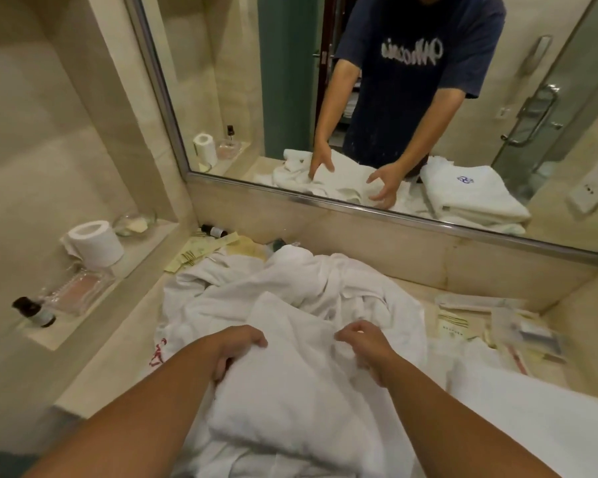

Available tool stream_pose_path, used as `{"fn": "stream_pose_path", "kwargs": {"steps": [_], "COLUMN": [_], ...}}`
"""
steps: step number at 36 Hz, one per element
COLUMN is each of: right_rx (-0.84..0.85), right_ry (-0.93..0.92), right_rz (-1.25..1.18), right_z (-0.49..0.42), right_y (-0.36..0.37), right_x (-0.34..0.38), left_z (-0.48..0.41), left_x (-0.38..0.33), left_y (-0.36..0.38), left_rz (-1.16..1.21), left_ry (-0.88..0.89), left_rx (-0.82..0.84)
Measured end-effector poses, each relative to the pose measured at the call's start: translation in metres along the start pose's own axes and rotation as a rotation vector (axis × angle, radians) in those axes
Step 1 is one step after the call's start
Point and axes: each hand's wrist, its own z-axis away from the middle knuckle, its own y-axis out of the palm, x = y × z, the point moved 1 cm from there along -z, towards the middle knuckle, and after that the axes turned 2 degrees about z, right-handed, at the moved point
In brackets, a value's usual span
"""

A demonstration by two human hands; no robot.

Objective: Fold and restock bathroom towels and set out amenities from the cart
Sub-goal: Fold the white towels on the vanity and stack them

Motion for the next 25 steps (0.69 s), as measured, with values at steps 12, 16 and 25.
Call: {"fn": "stream_pose_path", "kwargs": {"steps": [12, 16, 25], "right_rx": [0.229, 0.169, 0.109], "right_ry": [-0.002, -0.036, -0.234], "right_rz": [0.141, 0.064, -0.463], "right_z": [0.083, 0.109, 0.181], "right_y": [0.062, 0.055, 0.003], "right_x": [0.041, 0.055, 0.078], "left_z": [0.058, 0.096, 0.181], "left_x": [-0.003, -0.003, -0.020], "left_y": [0.031, 0.065, 0.079], "left_rz": [0.093, 0.107, 0.156], "left_ry": [0.266, 0.469, 0.716], "left_rx": [0.297, 0.358, 0.668]}}
